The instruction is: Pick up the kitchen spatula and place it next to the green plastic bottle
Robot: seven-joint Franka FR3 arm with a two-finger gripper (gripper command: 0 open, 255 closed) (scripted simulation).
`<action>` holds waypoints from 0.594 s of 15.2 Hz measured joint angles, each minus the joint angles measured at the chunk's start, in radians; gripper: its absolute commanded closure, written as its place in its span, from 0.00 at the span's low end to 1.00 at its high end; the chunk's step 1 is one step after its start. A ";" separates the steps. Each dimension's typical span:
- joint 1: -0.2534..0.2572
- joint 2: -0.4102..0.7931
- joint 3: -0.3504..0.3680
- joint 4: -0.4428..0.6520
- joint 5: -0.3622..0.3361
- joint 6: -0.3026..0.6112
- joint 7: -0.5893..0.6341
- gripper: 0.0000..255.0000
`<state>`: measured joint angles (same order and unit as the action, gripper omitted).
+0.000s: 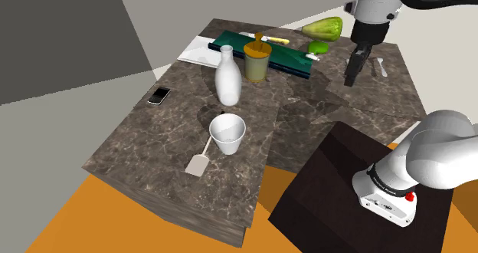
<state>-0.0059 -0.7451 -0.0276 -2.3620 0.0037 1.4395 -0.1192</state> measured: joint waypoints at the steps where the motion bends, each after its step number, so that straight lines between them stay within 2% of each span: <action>1: 0.000 0.000 0.000 0.000 0.000 0.000 0.000 0.00; 4: 0.000 -0.013 0.053 -0.034 0.044 0.033 0.093 0.00; 9: 0.006 -0.015 0.193 -0.089 0.155 0.122 0.328 0.00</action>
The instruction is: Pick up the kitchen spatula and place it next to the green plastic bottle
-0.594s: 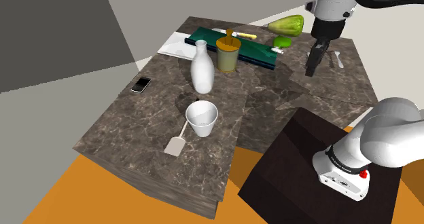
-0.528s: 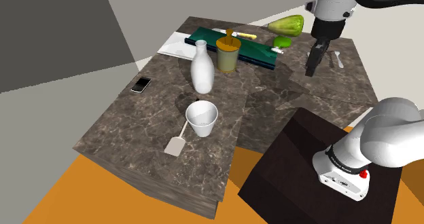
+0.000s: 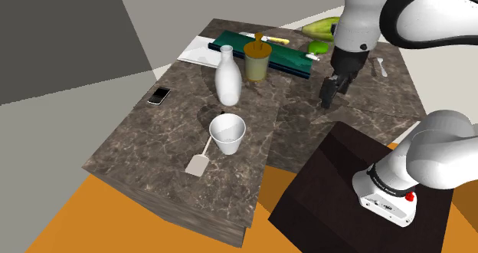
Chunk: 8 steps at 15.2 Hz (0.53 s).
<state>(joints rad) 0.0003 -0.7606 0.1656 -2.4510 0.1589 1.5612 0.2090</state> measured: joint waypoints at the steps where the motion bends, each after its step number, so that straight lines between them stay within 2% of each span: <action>1: -0.002 0.008 0.025 0.000 0.018 0.015 0.045 0.00; 8: -0.015 0.104 0.222 0.006 0.129 0.170 0.362 0.00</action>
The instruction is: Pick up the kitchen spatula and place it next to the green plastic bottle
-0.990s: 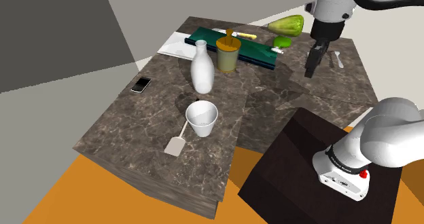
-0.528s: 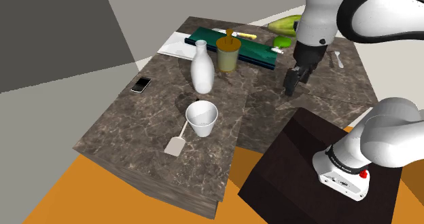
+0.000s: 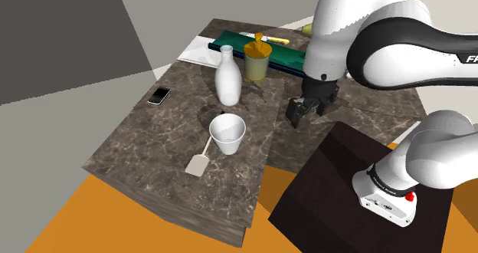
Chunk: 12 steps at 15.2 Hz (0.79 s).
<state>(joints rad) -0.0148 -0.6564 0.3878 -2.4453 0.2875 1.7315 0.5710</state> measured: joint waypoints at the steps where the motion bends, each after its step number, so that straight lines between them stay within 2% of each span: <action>1: -0.006 0.027 0.031 0.008 0.010 0.028 0.046 0.00; 4: -0.030 0.110 0.122 0.041 0.026 0.107 0.188 0.00; 7: -0.068 0.225 0.218 0.102 0.009 0.186 0.339 0.00; 12: -0.142 0.416 0.353 0.215 -0.092 0.282 0.603 0.00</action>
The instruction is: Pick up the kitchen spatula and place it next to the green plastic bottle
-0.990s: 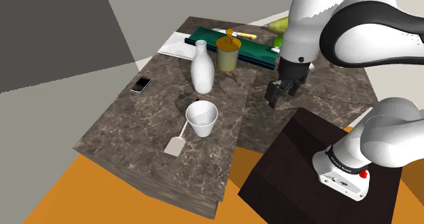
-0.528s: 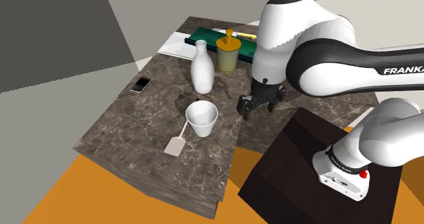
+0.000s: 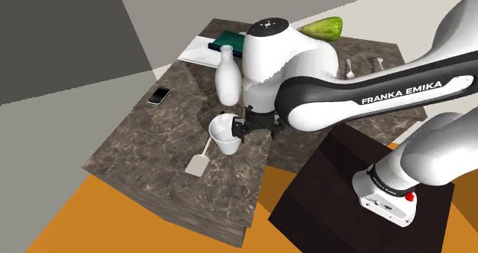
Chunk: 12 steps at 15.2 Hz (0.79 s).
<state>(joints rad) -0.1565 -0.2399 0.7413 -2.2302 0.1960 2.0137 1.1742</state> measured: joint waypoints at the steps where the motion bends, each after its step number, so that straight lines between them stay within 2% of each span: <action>1: -0.011 0.044 0.030 0.036 -0.033 0.014 0.063 0.00; 3: -0.033 0.172 0.086 0.096 -0.134 0.051 0.211 0.00; 6: -0.019 0.351 0.106 0.207 -0.299 0.062 0.415 0.00; 9: 0.052 0.511 0.072 0.329 -0.444 0.046 0.597 0.00; 12: 0.142 0.645 0.017 0.470 -0.545 0.007 0.736 0.00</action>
<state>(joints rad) -0.0149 0.4048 0.7578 -1.7600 -0.3493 2.0211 1.9099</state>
